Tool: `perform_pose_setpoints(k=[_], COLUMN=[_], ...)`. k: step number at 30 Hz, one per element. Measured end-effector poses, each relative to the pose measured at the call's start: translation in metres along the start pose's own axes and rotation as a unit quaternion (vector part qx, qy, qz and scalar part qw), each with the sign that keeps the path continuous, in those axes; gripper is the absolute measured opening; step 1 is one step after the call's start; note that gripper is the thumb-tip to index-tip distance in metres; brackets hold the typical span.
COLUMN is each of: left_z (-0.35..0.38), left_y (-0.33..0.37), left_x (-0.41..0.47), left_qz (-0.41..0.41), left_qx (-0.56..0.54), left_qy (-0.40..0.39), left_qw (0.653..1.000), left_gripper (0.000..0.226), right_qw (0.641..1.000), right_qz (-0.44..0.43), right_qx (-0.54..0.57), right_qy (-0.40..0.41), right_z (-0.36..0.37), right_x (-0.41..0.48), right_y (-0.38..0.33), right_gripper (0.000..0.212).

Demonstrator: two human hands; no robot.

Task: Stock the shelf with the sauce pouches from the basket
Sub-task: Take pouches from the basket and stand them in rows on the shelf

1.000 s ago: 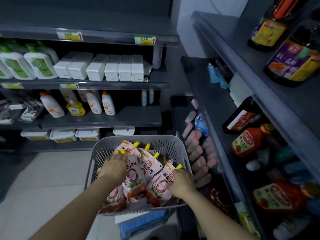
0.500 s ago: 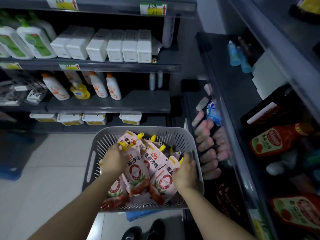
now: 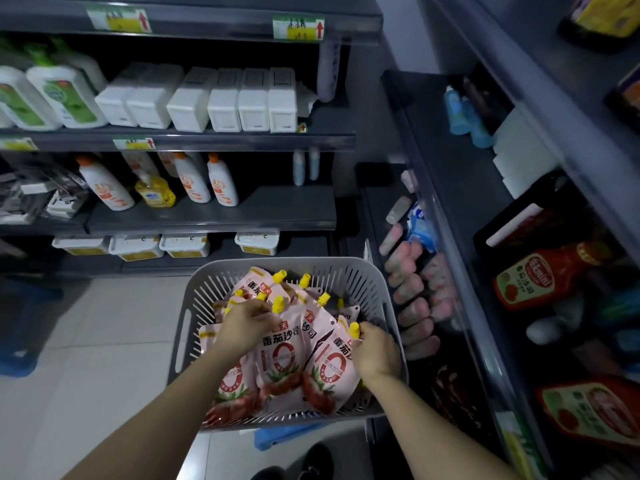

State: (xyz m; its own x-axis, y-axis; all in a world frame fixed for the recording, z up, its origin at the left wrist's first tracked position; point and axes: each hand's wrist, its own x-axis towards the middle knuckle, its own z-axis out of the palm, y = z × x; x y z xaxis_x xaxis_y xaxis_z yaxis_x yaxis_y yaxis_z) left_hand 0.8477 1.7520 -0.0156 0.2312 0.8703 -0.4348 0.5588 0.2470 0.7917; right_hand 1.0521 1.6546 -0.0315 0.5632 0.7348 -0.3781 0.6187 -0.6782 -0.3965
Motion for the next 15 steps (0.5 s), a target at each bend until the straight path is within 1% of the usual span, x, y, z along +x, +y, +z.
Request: perform_pose_setpoints(k=[2, 4, 7, 10, 12, 15], left_z=[0.003, 0.005, 0.000, -0.009, -0.012, -0.012], left_y=[0.006, 0.010, 0.020, 0.039, 0.055, 0.082], left_x=[-0.005, -0.007, -0.009, -0.014, -0.018, -0.030], left_qz=[0.028, 0.051, 0.076, 0.117, 0.141, 0.170], left_qx=[-0.004, -0.003, -0.008, -0.020, -0.023, -0.046], left_qy=[-0.020, -0.040, -0.055, -0.081, -0.101, -0.125], left_qw=[0.999, 0.998, 0.996, 0.990, 0.985, 0.976], left_gripper=[0.016, 0.015, 0.010, 0.009, 0.009, 0.013], right_qw=[1.000, 0.998, 0.992, 0.979, 0.969, 0.946], right_qz=[-0.016, -0.046, -0.070, -0.077, -0.075, -0.075], right_qx=[0.021, 0.037, 0.102, 0.173, 0.208, 0.273], right_qy=[0.011, 0.023, 0.040, 0.081, 0.107, 0.154], right_z=[-0.004, -0.010, -0.021, -0.030, -0.039, -0.061], right_x=[-0.005, -0.015, -0.033, -0.048, -0.057, -0.075], right_y=[-0.003, -0.011, -0.019, -0.017, -0.017, -0.020], right_gripper=[0.012, 0.013, 0.009, 0.007, 0.014, 0.006])
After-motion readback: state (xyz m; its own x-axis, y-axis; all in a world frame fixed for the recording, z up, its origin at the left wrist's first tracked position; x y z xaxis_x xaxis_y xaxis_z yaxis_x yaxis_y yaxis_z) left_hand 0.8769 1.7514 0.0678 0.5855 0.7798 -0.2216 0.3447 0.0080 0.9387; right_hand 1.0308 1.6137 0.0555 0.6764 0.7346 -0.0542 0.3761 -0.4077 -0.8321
